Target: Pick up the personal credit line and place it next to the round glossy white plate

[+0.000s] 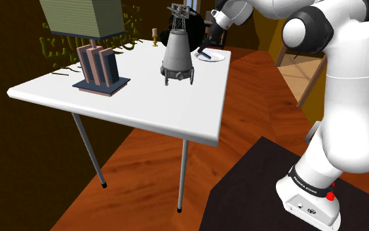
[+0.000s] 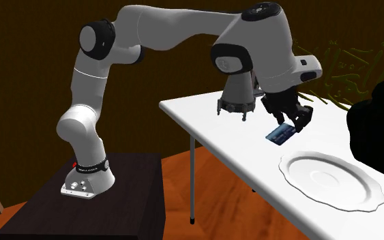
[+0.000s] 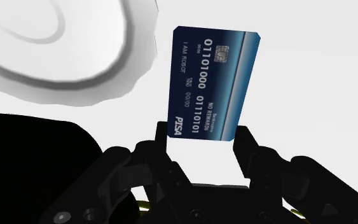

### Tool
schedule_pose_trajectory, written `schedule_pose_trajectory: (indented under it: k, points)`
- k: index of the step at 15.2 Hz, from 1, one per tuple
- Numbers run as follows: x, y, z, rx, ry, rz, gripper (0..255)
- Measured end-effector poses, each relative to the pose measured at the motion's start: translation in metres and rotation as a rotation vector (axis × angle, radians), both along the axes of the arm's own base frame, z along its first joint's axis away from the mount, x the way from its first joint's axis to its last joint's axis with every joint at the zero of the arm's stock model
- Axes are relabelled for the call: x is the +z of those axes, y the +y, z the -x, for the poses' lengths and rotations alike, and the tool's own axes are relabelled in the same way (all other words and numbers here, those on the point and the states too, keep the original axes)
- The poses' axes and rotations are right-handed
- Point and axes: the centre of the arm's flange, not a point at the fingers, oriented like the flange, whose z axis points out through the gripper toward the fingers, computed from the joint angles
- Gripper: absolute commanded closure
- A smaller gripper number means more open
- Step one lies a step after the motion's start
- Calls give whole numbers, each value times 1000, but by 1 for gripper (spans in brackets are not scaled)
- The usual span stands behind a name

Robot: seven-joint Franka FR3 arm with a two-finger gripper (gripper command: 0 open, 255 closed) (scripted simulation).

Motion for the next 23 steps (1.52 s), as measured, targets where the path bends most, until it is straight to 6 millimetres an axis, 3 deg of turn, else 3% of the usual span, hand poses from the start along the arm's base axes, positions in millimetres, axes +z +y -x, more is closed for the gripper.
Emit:
schedule_pose_trajectory:
  k: [10, 16, 17, 23]
  points:
    - [-52, 0, -2, 1, -1, 0, 255]
    - [-55, 0, -1, 0, -1, 0, 255]
    - [-55, 0, -1, 0, -1, 0, 0]
    - [-55, 0, -1, 0, 0, 0, 0]
